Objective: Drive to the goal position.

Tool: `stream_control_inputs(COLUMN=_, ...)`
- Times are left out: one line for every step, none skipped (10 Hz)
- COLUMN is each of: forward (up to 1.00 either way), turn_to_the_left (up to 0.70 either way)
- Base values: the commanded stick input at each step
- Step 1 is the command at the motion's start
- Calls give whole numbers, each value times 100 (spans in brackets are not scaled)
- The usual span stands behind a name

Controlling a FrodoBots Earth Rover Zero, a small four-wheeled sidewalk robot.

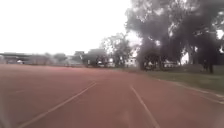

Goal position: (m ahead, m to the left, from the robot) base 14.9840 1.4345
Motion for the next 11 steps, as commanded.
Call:
stream_control_inputs(forward=70, turn_to_the_left=0)
stream_control_inputs(forward=70, turn_to_the_left=0)
stream_control_inputs(forward=70, turn_to_the_left=0)
stream_control_inputs(forward=70, turn_to_the_left=0)
stream_control_inputs(forward=70, turn_to_the_left=0)
stream_control_inputs(forward=70, turn_to_the_left=0)
stream_control_inputs(forward=70, turn_to_the_left=0)
stream_control_inputs(forward=70, turn_to_the_left=0)
stream_control_inputs(forward=70, turn_to_the_left=0)
stream_control_inputs(forward=70, turn_to_the_left=0)
stream_control_inputs(forward=70, turn_to_the_left=0)
